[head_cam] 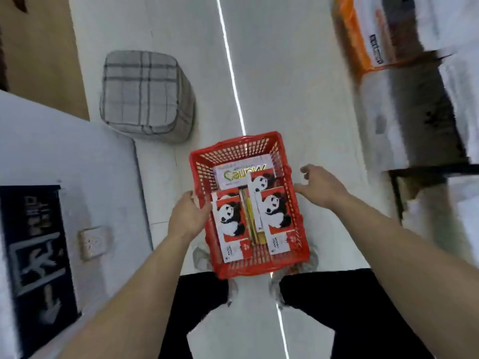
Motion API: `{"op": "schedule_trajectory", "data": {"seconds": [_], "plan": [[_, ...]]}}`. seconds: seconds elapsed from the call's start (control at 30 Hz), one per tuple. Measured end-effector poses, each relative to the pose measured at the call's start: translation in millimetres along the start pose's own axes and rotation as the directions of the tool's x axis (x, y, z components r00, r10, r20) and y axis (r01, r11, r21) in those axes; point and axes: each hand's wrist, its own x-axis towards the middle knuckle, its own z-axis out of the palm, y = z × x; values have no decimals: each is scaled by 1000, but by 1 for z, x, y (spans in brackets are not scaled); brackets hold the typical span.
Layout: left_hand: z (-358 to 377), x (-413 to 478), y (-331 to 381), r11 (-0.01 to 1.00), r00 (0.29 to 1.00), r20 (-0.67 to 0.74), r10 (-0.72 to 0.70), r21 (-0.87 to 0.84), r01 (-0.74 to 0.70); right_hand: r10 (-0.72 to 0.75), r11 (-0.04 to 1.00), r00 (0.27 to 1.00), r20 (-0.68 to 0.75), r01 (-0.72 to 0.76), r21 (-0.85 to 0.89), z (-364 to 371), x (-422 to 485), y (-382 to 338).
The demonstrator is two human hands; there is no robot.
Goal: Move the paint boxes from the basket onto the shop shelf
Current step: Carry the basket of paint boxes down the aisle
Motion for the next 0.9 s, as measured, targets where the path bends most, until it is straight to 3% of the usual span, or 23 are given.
{"op": "schedule_trajectory", "data": {"seconds": [0.1, 0.2, 0.3, 0.43, 0.63, 0.9], "plan": [[46, 44, -52, 980, 986, 6, -166, -115, 165, 60, 998, 998, -2, -60, 25, 57, 50, 23], [91, 79, -88, 955, 974, 42, -221, -195, 225, 62, 990, 996, -63, -53, 131, 108, 84, 49], [125, 95, -110, 950, 987, -3, -161, -271, 155, 50, 963, 982, -181, 0, 269, 151, 107, 69], [139, 93, -113, 940, 980, -176, -97, -340, 32, 31, 973, 945, -327, 47, 228, 166, 115, 80], [85, 44, -63, 953, 979, -204, -25, -301, -38, 81, 942, 941, -329, 35, 334, 117, 51, 60], [-99, -124, 85, 956, 969, -229, 92, -251, -150, 78, 922, 928, -363, 71, 381, -77, -141, -19]]}}
